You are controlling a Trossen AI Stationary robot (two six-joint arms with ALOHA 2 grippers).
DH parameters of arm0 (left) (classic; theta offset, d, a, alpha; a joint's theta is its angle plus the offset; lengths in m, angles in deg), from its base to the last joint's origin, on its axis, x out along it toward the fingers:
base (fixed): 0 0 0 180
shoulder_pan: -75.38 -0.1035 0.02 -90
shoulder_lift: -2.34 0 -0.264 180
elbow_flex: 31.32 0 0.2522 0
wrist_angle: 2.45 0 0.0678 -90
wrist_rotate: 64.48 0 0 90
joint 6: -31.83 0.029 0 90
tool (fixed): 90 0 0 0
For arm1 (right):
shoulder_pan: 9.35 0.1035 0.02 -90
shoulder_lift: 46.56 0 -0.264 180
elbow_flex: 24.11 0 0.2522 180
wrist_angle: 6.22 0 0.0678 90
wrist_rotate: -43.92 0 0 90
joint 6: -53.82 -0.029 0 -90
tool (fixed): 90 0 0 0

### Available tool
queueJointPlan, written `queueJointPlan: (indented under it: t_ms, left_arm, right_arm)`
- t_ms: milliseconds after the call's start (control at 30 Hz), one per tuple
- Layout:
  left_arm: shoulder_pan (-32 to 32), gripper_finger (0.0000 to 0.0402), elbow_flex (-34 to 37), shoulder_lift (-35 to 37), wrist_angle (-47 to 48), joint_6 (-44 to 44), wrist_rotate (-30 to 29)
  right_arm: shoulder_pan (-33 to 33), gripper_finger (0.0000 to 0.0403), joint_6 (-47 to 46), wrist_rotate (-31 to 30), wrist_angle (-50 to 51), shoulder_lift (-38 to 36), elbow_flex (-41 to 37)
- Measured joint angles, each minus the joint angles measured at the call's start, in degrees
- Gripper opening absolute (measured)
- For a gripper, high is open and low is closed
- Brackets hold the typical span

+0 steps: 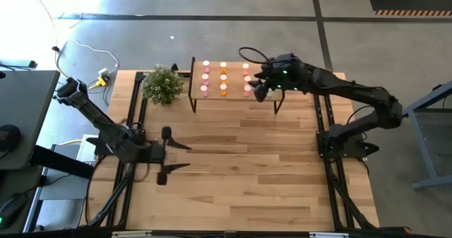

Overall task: Pick and place medicine bottles onto shelf by color
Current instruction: Return to Home Position

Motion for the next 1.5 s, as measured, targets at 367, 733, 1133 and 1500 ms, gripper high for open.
queueJointPlan:
  t_ms: [367, 733, 1133, 1500]
  left_arm:
    - [-7.5, 0.0234, 3.6, 17.4, 11.4, -2.9, 11.9]
    - [-14.8, 0.0234, 17.5, 27.5, 5.1, -5.3, 13.5]
    - [-16.9, 0.0234, 28.4, 38.8, 3.8, -7.1, 14.2]
    - [-16.9, 0.0234, 31.4, 44.2, 6.7, -4.9, 13.9]
  right_arm:
    - [16.3, 0.0193, 10.5, -0.3, 1.7, -10.9, -2.5]
    - [28.2, 0.0193, 11.5, -3.9, -15.2, -24.6, -25.7]
    - [33.5, 0.0193, 11.7, -6.2, -26.9, -39.9, -48.1]
    - [35.2, 0.0193, 9.9, -6.2, -36.2, -54.9, -63.4]
